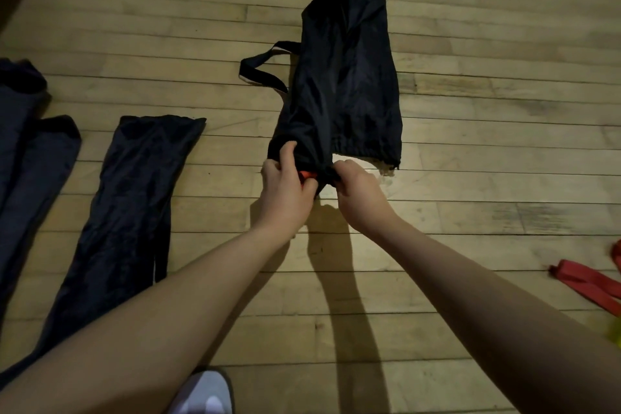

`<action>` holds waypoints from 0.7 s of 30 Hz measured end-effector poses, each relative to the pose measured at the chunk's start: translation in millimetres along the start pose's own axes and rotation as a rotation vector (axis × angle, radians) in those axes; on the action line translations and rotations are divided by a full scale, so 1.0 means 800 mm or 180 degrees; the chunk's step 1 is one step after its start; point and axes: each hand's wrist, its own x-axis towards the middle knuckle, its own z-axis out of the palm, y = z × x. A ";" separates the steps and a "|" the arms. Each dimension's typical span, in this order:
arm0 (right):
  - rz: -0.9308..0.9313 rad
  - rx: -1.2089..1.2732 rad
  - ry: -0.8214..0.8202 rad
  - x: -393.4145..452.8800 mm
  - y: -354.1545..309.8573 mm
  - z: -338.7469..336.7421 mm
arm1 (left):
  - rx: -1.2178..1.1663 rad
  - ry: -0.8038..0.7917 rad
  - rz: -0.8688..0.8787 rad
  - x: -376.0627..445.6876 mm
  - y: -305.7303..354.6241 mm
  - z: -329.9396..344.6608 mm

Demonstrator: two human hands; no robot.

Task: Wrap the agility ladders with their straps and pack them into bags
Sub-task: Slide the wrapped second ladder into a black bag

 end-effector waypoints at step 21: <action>0.0768 -0.0957 -0.0197 0.091 0.020 0.058 | 0.0032 0.0156 0.0111 0.046 -0.044 -0.003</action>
